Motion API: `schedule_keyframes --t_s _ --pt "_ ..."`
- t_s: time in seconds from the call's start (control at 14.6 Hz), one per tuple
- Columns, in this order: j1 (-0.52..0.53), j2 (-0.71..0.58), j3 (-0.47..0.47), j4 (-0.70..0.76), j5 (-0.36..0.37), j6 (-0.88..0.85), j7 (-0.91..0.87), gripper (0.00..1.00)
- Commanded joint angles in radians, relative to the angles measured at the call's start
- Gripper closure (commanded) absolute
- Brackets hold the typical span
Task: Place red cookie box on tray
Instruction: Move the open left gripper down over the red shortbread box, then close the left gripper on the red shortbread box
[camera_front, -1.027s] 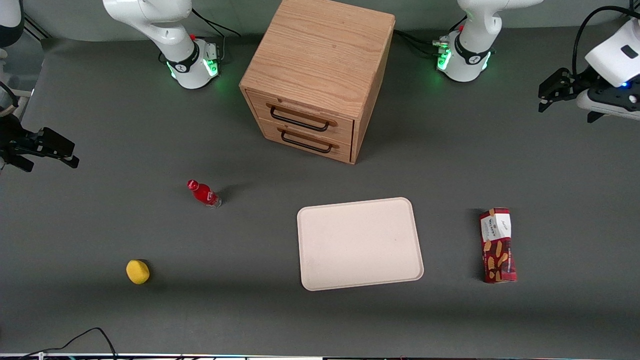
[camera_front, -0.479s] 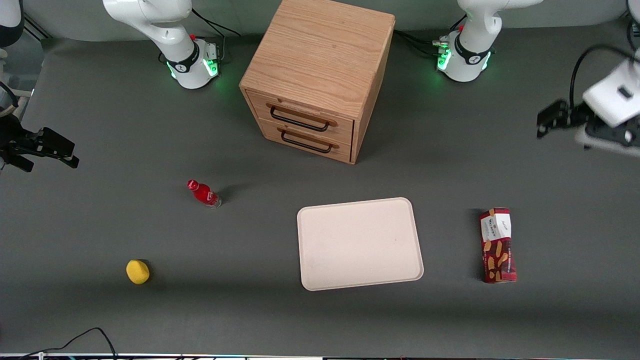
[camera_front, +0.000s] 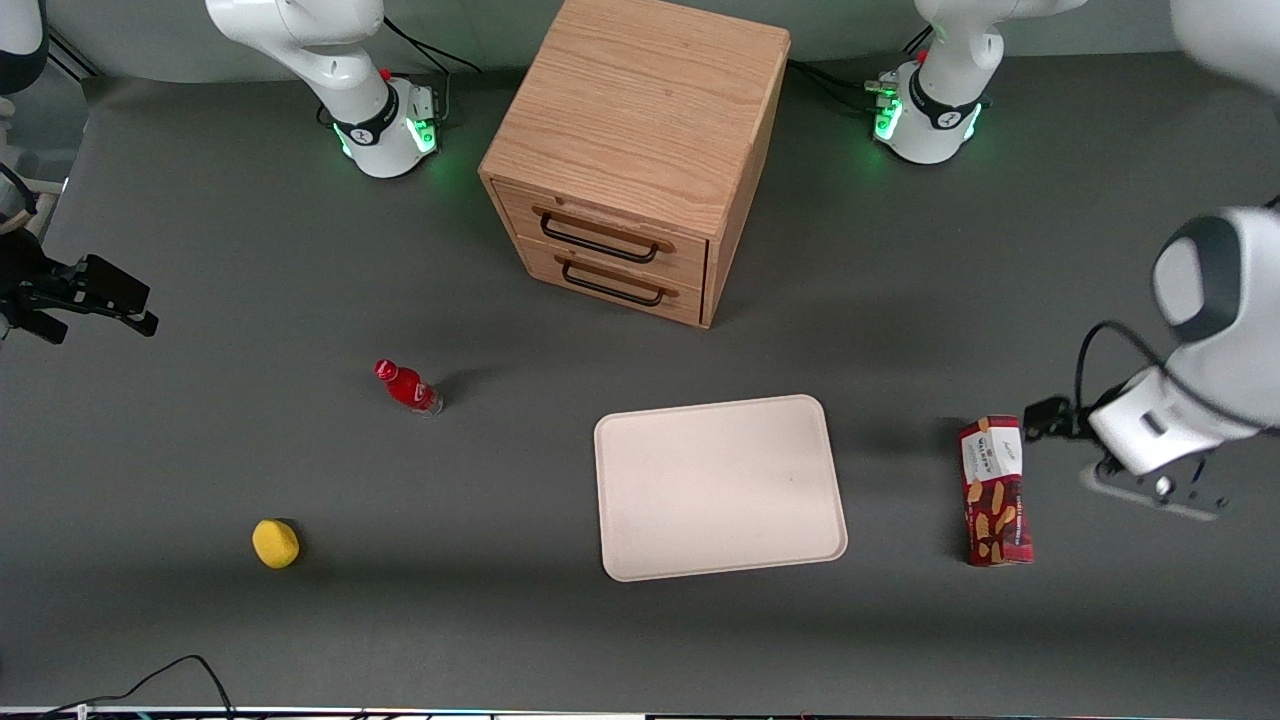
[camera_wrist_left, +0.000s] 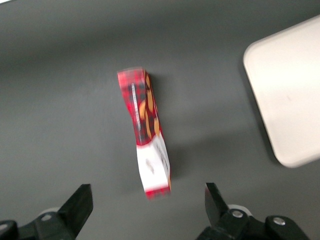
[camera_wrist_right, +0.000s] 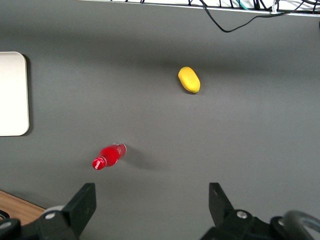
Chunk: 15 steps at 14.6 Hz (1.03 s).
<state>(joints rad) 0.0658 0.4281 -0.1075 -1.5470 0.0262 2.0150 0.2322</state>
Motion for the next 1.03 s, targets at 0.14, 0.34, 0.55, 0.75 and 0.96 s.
schedule_keyframes --t_s 0.14,0.34,0.55,0.75,0.96 --pt "-0.003 0.150 -0.003 0.045 0.035 0.177 -0.074 0.00" --pt "-0.003 0.211 -0.003 0.045 0.078 0.235 -0.106 0.00" --pt "-0.001 0.264 -0.003 0.045 0.092 0.280 -0.140 0.00" --pt "0.000 0.311 -0.001 0.036 0.096 0.340 -0.142 0.00" --pt "0.003 0.322 0.000 0.039 0.093 0.327 -0.151 0.66"
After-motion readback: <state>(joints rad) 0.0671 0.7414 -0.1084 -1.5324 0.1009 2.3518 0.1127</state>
